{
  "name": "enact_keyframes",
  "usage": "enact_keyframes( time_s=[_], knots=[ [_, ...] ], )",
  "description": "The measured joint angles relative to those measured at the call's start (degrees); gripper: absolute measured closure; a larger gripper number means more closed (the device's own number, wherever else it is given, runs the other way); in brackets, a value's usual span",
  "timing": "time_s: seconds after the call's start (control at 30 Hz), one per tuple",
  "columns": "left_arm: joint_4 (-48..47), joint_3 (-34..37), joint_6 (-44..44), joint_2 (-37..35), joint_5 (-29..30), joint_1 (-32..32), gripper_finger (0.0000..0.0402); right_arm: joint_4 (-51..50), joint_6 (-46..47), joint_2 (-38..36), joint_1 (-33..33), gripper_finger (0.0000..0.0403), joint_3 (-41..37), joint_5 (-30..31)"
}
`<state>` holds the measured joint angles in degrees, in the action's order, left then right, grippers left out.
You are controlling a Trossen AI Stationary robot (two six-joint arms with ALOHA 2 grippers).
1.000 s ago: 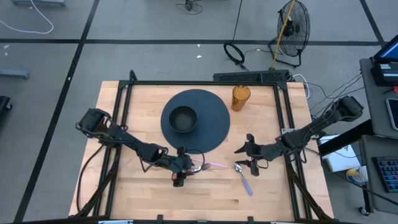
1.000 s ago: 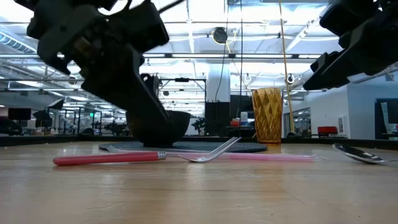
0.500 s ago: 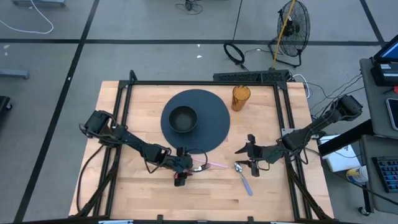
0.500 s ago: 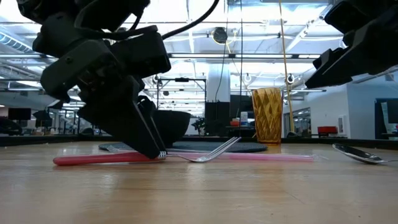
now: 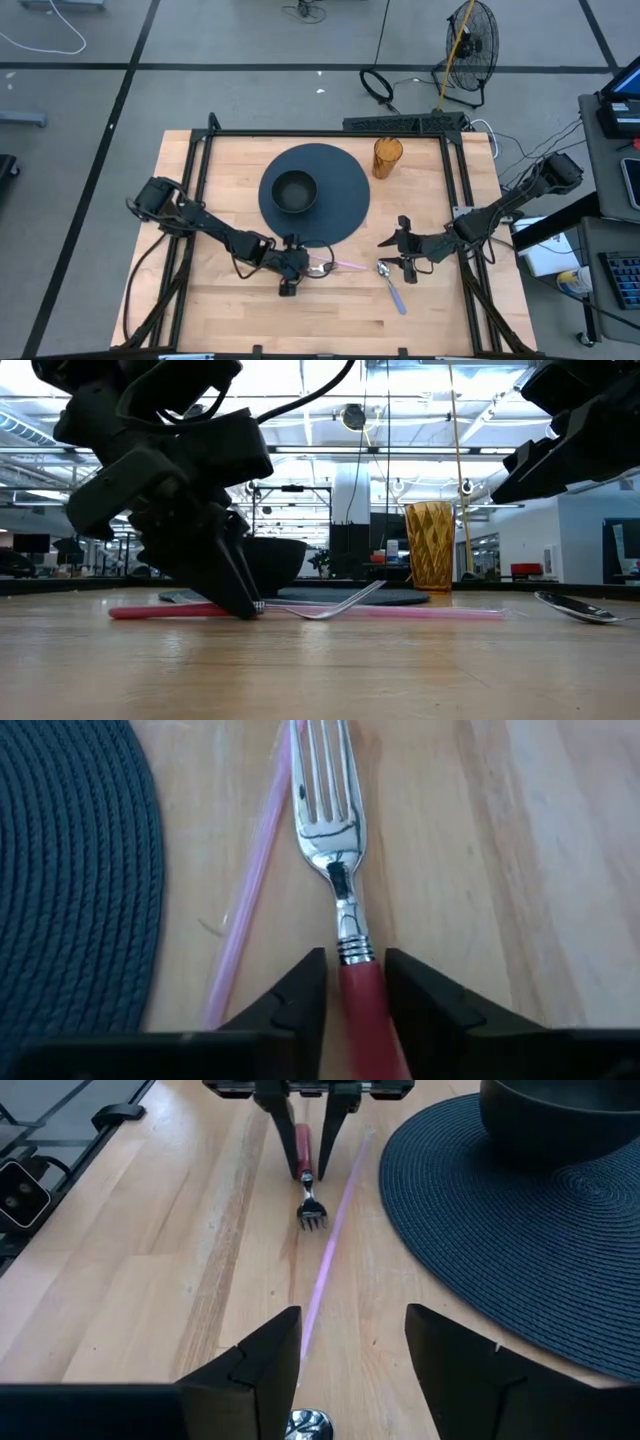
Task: Pick & Place Utensil
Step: Put the pink fork into the black bowl
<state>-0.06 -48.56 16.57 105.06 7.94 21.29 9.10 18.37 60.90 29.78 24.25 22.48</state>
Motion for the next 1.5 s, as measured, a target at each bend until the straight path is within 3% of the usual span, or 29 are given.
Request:
enact_keyframes(
  time_s=[0.17,0.3,0.6,0.83,0.97,1.5],
  knots=[
    [-5.11,-0.04,-1.88,-0.17,0.08,0.60,0.0336,-0.40,0.00,0.00,0.00,0.0230,0.00,-0.14],
    [-6.79,-0.04,-1.73,-0.25,-0.51,0.57,0.0344,-0.40,0.00,0.00,0.00,0.0232,0.02,-0.18],
    [-7.24,0.02,-3.95,-0.17,-1.42,0.27,0.0283,-0.39,0.31,0.00,0.00,0.0232,0.02,-0.22],
    [-8.87,0.08,-5.57,-1.51,-1.98,0.26,0.0355,-0.37,0.31,0.00,0.00,0.0232,0.07,-0.23],
    [-11.71,0.35,-5.98,-3.49,-1.96,0.27,0.0358,-0.37,0.28,0.02,0.00,0.0232,0.07,-0.24],
    [-22.07,0.70,-4.47,-9.42,6.08,1.33,0.0358,-0.70,0.24,0.02,-0.02,0.0238,0.07,-0.20]
  ],
)
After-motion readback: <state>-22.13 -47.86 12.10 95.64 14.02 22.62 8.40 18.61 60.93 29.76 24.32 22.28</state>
